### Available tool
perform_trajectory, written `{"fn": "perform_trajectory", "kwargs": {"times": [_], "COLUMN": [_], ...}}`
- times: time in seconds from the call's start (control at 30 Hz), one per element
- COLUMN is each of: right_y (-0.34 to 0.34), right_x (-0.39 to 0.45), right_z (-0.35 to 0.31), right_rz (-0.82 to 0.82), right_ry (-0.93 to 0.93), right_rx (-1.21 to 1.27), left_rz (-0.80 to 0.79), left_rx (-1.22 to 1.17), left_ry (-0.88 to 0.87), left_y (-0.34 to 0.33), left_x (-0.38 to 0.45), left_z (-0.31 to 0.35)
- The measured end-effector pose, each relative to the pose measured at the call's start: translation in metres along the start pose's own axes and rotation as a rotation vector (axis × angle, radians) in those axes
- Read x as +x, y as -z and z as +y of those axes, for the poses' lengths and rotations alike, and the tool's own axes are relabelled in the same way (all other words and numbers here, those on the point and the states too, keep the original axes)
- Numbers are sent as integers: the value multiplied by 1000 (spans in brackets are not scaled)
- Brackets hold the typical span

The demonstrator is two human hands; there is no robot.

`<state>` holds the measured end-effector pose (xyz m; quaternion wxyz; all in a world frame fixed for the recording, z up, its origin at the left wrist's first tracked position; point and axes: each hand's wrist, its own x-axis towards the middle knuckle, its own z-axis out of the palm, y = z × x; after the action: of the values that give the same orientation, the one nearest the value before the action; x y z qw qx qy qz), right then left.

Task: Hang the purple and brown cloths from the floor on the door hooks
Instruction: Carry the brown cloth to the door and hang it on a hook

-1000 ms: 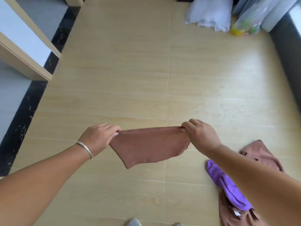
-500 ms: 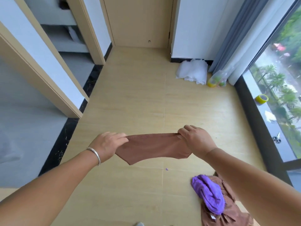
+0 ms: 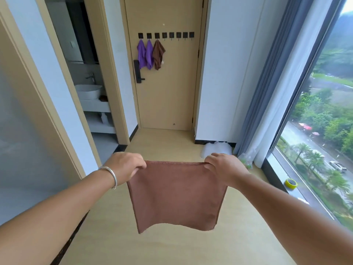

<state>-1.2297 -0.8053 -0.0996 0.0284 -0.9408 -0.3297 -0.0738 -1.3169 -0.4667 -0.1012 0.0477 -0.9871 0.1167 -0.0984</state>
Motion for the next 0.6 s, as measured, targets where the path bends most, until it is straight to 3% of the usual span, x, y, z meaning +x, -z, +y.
{"fn": "perform_trajectory", "kwargs": {"times": [0.27,0.47,0.6], "right_y": [90,134,151], "right_x": [43,85,115], "right_z": [-9,-16,-18], "right_rz": [142,249,320], "right_ry": [-13,-41,-72], "right_rx": [-30,-80,-106], "left_rz": [132,293,297], "left_rx": [-31,13,-10], "left_ry": [92,71,80], "left_y": [99,140,158], "left_x": [26,54,76], "left_z": [-44,-80,-103]}}
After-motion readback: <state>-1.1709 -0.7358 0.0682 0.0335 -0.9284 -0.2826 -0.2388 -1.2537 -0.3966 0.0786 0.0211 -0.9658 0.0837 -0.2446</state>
